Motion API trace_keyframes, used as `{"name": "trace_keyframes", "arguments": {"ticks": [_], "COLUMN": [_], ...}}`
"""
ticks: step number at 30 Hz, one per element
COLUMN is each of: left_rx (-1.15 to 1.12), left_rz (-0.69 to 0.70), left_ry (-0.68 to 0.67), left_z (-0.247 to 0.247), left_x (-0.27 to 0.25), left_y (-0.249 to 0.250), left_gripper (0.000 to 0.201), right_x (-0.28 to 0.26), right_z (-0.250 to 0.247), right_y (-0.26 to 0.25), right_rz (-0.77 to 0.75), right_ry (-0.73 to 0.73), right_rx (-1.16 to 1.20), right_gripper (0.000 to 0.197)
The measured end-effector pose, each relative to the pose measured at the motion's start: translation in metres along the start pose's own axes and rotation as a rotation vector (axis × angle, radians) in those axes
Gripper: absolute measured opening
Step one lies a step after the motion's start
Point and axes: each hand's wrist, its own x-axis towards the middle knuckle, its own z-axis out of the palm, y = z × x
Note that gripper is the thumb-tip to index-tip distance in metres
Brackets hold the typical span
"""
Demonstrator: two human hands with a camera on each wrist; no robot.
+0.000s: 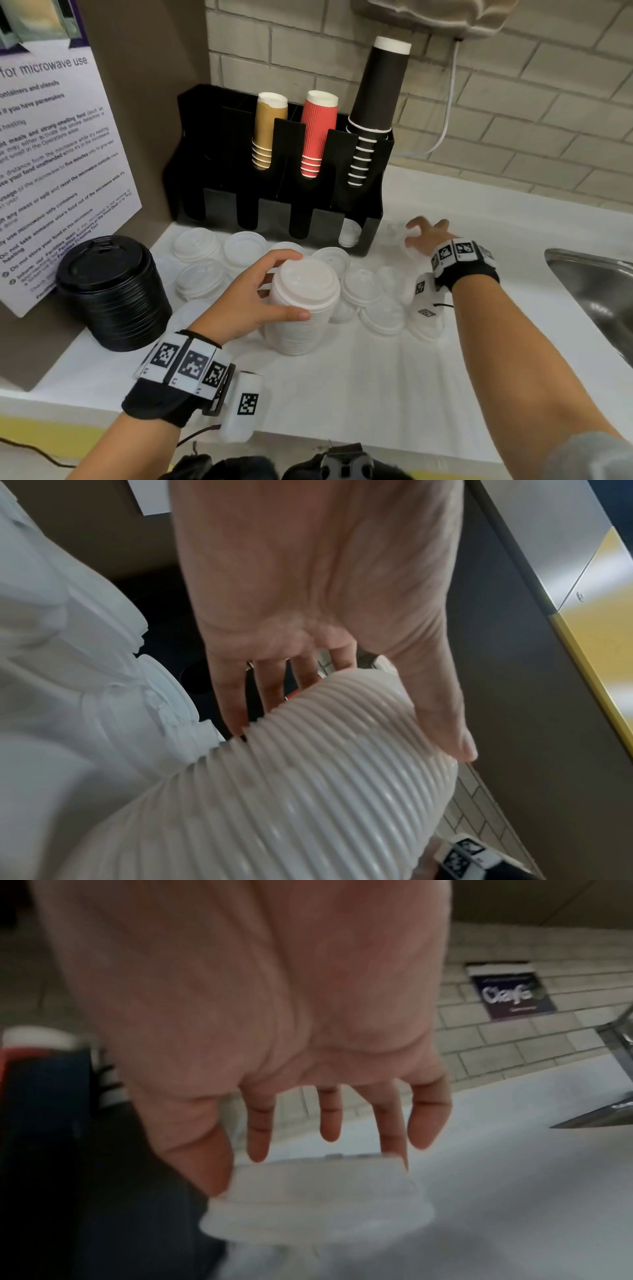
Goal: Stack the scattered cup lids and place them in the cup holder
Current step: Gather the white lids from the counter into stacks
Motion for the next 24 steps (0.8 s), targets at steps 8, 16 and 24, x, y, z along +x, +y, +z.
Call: {"name": "trace_keyframes", "arguments": {"ticks": [8,16,24], "left_rx": [-0.006,-0.045,-0.043], "left_rz": [-0.023,-0.039,-0.051], "left_ry": [0.031,0.042,0.030], "left_z": [0.000,0.002,0.003], "left_x": [0.001,0.002,0.003], "left_y": [-0.003,-0.002,-0.001], "left_gripper": [0.081,0.094,0.098], "right_x": [-0.112,-0.154,-0.154], "right_z": [-0.009,0.034,0.032], "right_y": [-0.039,-0.064,-0.078], "right_rz": [-0.541,-0.771,-0.862], "right_ry": [0.027,-0.103,-0.106], "right_rx": [0.816,0.663,0.572], "right_gripper": [0.024,0.038,0.039]}}
